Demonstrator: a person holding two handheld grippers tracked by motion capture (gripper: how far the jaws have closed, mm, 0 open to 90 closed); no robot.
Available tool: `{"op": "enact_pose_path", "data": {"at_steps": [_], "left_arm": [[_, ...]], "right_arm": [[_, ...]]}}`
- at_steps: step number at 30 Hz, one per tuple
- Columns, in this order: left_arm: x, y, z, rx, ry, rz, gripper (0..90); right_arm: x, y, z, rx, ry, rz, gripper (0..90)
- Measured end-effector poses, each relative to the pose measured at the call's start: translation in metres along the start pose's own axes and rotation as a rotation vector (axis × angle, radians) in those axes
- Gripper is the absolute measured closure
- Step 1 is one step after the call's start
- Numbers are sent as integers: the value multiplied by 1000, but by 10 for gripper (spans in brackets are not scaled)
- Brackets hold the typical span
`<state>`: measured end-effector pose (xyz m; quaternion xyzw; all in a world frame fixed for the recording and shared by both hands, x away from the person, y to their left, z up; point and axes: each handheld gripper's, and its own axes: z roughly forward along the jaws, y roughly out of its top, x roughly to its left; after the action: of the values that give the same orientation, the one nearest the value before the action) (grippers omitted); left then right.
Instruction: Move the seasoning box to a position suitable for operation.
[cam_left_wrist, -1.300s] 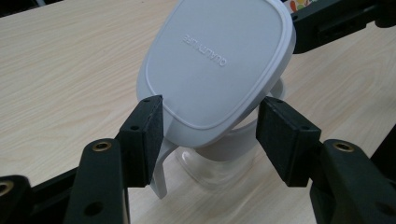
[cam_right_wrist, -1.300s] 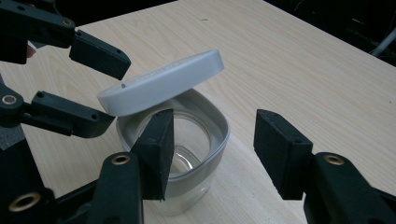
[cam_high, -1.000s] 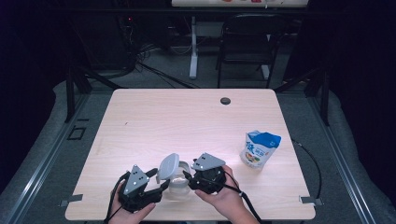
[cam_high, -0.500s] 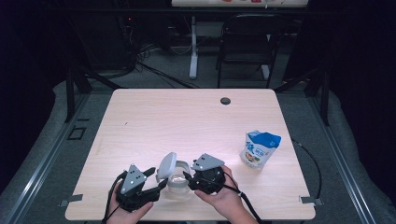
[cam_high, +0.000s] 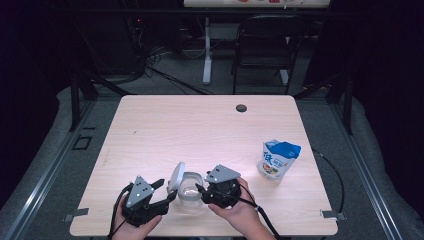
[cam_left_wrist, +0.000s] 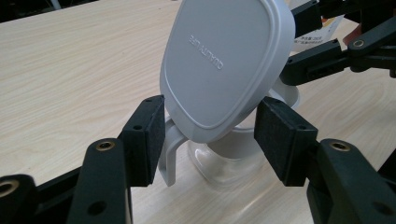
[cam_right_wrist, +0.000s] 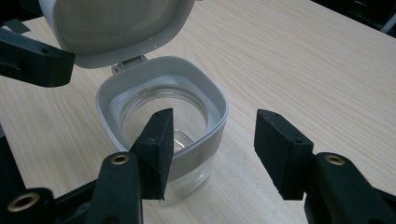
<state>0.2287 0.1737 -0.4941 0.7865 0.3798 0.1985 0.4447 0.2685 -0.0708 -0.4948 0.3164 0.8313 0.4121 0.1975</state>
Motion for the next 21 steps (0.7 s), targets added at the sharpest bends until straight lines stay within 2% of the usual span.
{"op": "enact_pose_path", "data": {"at_steps": [11,21], "left_arm": [[2,-1,-2,-13,6,-2,498],[4,-2,-3,-2,-2,10,626]], "right_arm": [[0,-1,0,-2,0,1,479],[0,-1,0,-7,-4,1,479]]}}
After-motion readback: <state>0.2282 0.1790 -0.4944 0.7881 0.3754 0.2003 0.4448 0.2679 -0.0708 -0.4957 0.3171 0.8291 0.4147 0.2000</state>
